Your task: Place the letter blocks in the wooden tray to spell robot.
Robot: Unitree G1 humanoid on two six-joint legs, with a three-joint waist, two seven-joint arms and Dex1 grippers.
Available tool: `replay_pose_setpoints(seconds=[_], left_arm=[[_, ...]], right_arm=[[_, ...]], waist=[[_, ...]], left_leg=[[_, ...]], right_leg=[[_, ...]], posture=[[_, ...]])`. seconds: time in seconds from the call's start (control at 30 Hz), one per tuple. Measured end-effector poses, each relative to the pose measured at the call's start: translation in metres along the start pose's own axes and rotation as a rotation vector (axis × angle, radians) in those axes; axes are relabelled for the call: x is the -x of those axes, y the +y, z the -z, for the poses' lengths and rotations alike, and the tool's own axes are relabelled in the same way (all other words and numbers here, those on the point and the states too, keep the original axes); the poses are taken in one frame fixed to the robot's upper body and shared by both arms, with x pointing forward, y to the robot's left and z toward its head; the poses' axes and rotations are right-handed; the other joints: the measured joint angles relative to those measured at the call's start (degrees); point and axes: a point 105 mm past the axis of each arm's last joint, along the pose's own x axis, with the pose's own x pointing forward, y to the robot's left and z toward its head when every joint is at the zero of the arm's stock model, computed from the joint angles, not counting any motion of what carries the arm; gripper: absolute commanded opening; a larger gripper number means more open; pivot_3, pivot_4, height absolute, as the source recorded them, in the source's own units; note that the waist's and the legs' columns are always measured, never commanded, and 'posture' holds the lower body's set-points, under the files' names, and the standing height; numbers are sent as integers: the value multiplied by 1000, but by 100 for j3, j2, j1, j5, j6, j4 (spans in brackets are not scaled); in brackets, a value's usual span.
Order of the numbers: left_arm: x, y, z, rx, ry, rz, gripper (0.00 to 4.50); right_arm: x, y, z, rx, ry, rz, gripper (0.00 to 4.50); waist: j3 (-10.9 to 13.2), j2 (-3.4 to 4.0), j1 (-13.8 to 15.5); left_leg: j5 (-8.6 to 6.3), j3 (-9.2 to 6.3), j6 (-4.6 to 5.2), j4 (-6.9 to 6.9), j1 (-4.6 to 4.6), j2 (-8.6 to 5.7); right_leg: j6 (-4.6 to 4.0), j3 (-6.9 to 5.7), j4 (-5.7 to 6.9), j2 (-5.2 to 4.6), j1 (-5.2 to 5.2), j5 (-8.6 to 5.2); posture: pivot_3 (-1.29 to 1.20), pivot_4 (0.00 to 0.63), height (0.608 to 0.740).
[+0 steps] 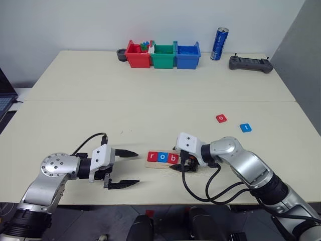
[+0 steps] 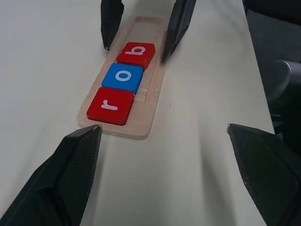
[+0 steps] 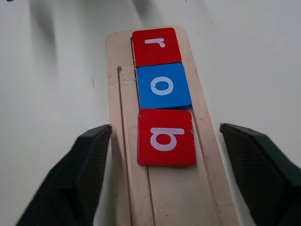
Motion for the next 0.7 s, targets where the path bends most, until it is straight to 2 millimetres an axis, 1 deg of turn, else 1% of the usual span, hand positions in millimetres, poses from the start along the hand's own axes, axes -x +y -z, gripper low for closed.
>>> replay_pose_setpoints(seconds=[0.1,0.17,0.23,0.3,0.37,0.4,0.5,0.6,0.63,0.7], left_arm=[[0,3,-3,-4,-1,-5,4500],[-1,3,-4,0,0,-5,4500],[-2,3,-4,2,0,-3,4500],[-4,3,-6,1,0,0,4500],[-4,4,-8,1,0,-6,4500],[-4,4,-8,6,1,-8,4500],[-4,4,-9,6,0,-6,4500],[-5,6,-13,-5,-3,-5,4500],[-5,6,-14,-7,-4,-4,4500],[-6,5,-15,-8,-4,-1,4500]], right_arm=[[1,-1,-2,-6,-4,4,4482],[8,-2,-8,-17,-25,6,4482],[16,-4,-15,-7,-41,15,4119],[23,-5,-16,-1,-41,22,3595],[27,-1,-11,1,-23,20,2749],[28,0,-7,-7,-13,16,2454],[27,4,1,-28,5,8,1318],[25,7,3,-29,15,-5,259],[25,9,4,-27,18,-12,29],[23,14,5,-25,21,-38,29]], waist=[[0,0,0],[0,0,1],[0,0,1],[0,0,2],[0,0,5],[0,0,4],[0,0,2],[0,0,2],[0,0,2],[0,0,2]], left_leg=[[0,0,0,0,0,0],[0,0,0,0,-1,0],[0,-1,0,-1,-1,0],[0,-2,0,-1,-1,0],[0,-2,0,-1,-1,0],[0,-1,0,-1,-1,0],[0,-1,0,-1,-1,0],[0,-2,0,-1,0,0],[0,-2,0,-1,0,0],[0,-1,0,-1,-1,0]], right_leg=[[0,0,0,0,0,0],[0,0,0,0,0,0],[0,-1,-1,0,0,0],[0,-2,-1,0,0,0],[0,-2,-1,0,0,0],[0,-1,-1,0,0,0],[0,-2,-1,0,0,0],[1,-2,0,1,0,0],[1,-1,0,1,0,0],[1,-1,-1,1,0,0]], posture=[[0,150,740],[0,150,740],[0,150,740],[0,150,740],[0,150,740],[0,150,740],[0,150,740],[0,150,740],[0,150,740],[0,150,740]])
